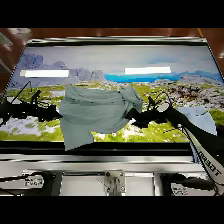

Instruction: Fold the shirts.

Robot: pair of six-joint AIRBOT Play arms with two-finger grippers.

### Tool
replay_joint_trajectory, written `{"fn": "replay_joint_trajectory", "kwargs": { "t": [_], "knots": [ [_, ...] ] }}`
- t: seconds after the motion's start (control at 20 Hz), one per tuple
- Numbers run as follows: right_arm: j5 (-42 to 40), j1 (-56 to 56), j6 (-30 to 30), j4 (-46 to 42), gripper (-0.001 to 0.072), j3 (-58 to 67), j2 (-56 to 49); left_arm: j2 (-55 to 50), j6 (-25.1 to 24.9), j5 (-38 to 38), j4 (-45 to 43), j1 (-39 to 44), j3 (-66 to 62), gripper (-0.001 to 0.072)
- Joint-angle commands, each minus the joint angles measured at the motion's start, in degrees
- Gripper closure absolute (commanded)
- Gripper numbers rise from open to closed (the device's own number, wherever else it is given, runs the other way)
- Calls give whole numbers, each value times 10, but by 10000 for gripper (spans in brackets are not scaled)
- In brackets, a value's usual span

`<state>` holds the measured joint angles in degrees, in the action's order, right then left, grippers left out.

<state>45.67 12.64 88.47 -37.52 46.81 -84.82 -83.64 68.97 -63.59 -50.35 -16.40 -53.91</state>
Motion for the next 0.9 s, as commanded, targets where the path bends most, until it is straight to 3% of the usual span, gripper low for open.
{"fn": "replay_joint_trajectory", "kwargs": {
  "t": [0.0,0.1,0.15,0.25,0.3,0.35,0.45,0.6,0.7,0.85],
  "knots": [
    [-53,37,31,15,29,0,-18,17,-21,0,21,0,-2,665],
    [-59,40,34,16,30,0,-23,17,-28,0,44,0,-2,665],
    [-62,40,34,16,72,0,-23,17,-42,0,61,0,-2,665],
    [-72,40,35,15,361,7,-23,17,-61,0,93,0,-2,665],
    [-75,40,34,15,570,13,-23,17,-70,0,106,0,-2,665],
    [-73,40,28,15,650,24,-23,17,-78,0,115,0,-2,666],
    [-64,40,-23,13,652,58,-14,31,-105,0,113,-1,-11,667],
    [-9,40,-116,-29,653,146,40,113,-108,19,107,-13,-63,668],
    [31,40,-132,-68,653,223,105,196,-107,34,107,-31,-135,667],
    [24,40,-124,-76,653,327,222,314,-107,71,108,-57,-278,666]
  ]
}}
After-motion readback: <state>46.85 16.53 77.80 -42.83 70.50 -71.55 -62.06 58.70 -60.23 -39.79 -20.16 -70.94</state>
